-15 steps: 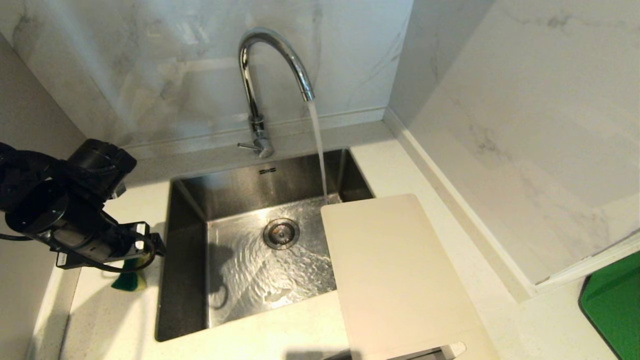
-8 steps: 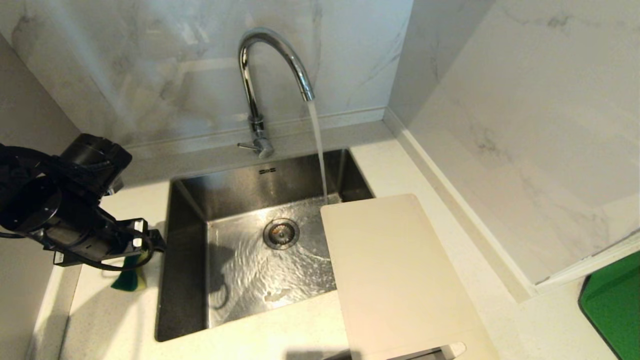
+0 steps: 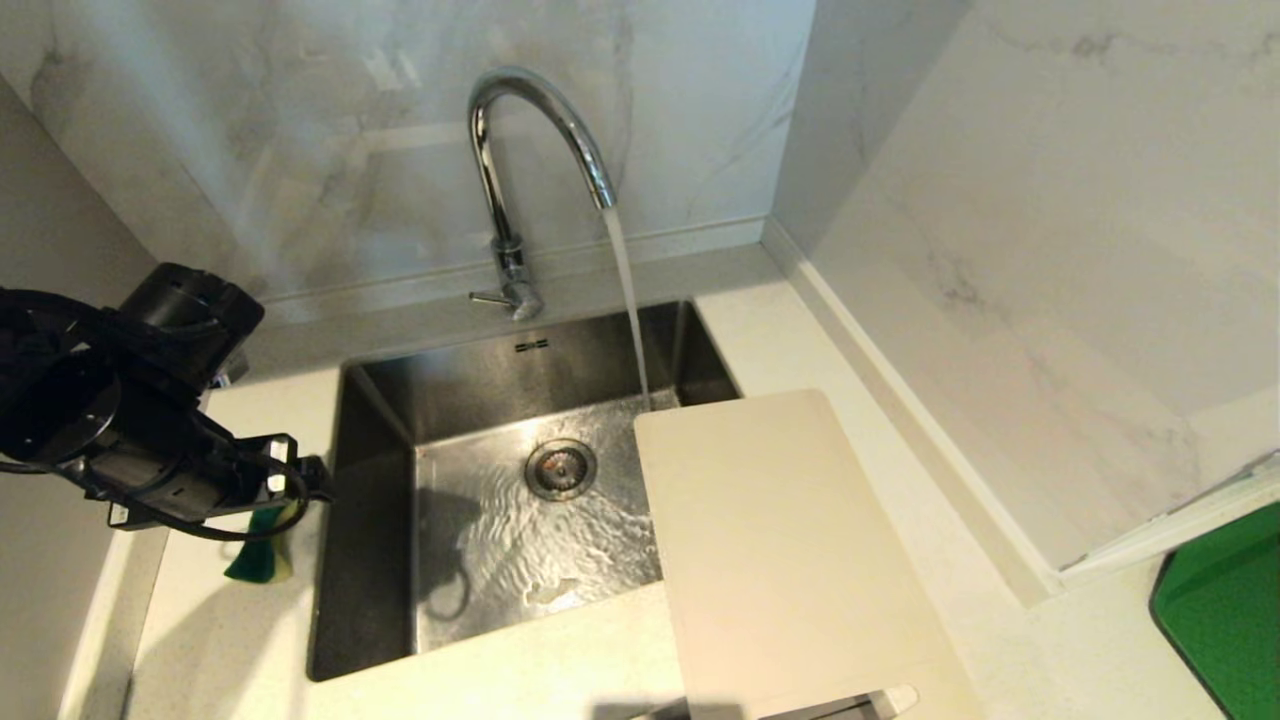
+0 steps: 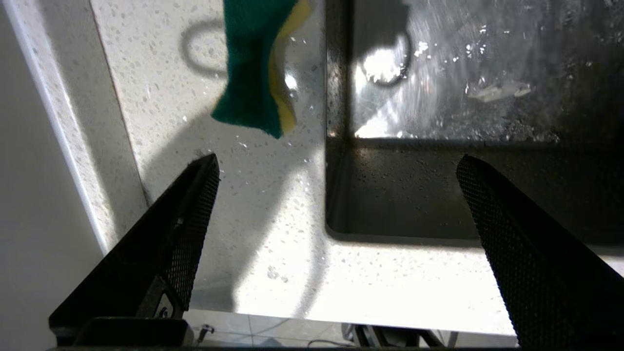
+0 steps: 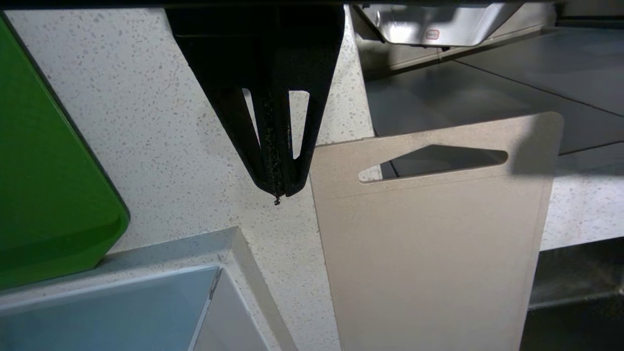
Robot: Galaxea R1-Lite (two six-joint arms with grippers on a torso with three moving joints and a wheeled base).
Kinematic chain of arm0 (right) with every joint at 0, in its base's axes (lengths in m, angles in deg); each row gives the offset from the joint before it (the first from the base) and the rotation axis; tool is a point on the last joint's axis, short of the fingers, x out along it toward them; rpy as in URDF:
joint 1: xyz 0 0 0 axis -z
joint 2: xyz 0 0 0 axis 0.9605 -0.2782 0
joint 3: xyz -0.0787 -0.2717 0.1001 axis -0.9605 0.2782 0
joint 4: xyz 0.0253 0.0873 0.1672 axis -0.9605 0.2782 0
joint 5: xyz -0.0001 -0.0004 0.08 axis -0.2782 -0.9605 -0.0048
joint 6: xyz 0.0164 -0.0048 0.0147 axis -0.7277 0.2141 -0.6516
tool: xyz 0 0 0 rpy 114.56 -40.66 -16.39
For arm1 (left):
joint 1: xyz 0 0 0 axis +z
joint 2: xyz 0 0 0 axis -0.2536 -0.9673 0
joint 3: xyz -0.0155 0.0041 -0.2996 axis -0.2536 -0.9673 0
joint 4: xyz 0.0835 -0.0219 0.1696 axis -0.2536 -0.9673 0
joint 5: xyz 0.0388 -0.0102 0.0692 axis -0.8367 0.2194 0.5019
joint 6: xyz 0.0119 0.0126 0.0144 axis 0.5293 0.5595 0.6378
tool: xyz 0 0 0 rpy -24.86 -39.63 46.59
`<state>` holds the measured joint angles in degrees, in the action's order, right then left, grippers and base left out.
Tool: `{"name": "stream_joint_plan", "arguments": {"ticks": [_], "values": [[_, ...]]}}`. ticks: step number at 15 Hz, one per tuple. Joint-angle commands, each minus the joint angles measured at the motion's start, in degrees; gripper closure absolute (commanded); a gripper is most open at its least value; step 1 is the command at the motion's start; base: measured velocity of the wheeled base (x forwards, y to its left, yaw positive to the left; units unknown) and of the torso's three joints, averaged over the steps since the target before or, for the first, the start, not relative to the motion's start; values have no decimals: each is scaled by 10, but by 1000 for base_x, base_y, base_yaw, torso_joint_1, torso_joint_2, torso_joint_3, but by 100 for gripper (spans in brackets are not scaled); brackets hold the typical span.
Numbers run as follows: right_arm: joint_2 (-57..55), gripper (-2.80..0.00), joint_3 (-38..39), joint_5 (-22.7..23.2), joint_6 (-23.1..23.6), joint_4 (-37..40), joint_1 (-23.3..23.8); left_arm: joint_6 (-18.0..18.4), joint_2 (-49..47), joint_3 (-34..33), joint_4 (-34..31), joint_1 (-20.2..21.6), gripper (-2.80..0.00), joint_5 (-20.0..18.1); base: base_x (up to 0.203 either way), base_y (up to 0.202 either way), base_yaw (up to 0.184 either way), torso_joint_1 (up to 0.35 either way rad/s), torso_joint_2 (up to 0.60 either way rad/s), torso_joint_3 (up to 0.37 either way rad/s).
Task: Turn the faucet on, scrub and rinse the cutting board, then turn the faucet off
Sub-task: Turn off the tap
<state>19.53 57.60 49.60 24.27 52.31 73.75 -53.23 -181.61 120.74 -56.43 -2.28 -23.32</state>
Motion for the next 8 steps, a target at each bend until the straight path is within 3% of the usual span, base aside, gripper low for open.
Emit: {"name": "stream_joint_plan", "arguments": {"ticks": [1, 8], "values": [[0, 0, 0, 1, 0, 0, 0, -2, -2, 0, -1, 0, -280, 2, 0, 0, 0, 0, 0, 0], [0, 0, 0, 0, 0, 0, 0, -3, -3, 0, -1, 0, -280, 1, 0, 0, 0, 0, 0, 0]]}}
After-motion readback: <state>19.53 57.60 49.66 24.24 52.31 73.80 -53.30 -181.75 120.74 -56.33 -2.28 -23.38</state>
